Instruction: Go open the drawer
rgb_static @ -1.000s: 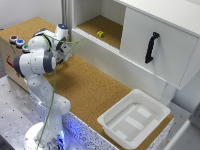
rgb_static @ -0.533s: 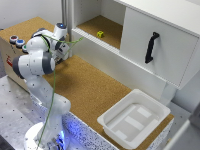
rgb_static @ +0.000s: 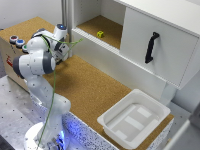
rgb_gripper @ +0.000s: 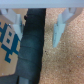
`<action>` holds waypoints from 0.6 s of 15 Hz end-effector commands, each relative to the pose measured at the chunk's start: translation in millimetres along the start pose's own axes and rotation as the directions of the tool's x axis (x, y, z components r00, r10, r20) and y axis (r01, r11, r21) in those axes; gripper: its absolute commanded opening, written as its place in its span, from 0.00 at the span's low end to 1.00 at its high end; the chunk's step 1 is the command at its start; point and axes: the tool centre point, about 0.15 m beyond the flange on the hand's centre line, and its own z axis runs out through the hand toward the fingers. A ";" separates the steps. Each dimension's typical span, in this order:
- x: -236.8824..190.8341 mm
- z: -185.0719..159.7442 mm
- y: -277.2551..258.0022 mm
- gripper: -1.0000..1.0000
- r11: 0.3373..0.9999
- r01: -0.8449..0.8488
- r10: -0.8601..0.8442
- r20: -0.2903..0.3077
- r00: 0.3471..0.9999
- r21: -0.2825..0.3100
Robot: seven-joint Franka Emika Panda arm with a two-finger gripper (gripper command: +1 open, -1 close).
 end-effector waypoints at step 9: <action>3.3 18.0 33.4 0.00 0.997 -0.011 0.012 -0.002 1.000 0.075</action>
